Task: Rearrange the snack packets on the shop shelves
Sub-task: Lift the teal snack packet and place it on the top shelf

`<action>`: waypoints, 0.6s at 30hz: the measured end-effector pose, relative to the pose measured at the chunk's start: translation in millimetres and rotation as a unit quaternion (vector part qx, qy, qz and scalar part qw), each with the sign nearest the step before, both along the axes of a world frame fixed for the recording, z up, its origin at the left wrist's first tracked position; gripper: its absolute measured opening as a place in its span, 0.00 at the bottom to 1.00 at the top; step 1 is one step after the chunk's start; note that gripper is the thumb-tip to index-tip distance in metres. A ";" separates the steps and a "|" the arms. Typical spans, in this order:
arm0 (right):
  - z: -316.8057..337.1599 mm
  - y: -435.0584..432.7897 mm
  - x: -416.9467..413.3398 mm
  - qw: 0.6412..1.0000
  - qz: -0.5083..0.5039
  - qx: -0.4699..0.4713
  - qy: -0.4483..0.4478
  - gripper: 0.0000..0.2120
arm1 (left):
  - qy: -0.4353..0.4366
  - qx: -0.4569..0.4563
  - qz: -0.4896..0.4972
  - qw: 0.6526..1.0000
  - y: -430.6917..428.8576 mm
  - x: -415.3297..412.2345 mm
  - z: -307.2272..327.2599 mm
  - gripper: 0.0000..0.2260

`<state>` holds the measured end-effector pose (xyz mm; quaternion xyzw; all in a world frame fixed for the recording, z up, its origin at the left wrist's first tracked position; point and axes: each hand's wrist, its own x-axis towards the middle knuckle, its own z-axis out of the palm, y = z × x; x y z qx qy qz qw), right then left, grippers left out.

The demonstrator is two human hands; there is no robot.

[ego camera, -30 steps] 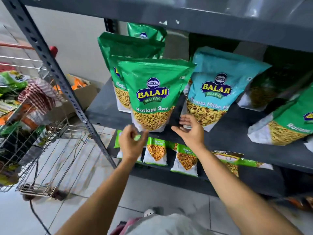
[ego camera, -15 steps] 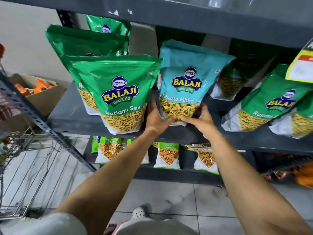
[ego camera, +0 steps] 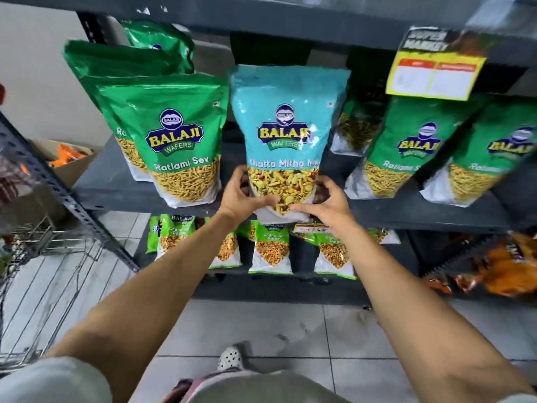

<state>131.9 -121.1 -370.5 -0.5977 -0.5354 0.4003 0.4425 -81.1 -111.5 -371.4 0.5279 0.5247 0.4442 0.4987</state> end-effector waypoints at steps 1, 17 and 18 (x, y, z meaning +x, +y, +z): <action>5.2 -13.8 2.6 1.000 0.007 0.009 0.004 0.32 | -0.003 0.004 -0.006 1.000 -14.3 0.5 6.1 0.35; 140.1 -154.3 9.6 0.986 0.037 0.158 0.045 0.35 | 0.017 0.205 0.024 0.978 -160.8 8.8 151.7 0.28; 152.7 -154.2 9.1 0.984 0.035 0.170 0.048 0.34 | 0.016 0.221 0.026 0.975 -159.0 9.9 164.2 0.28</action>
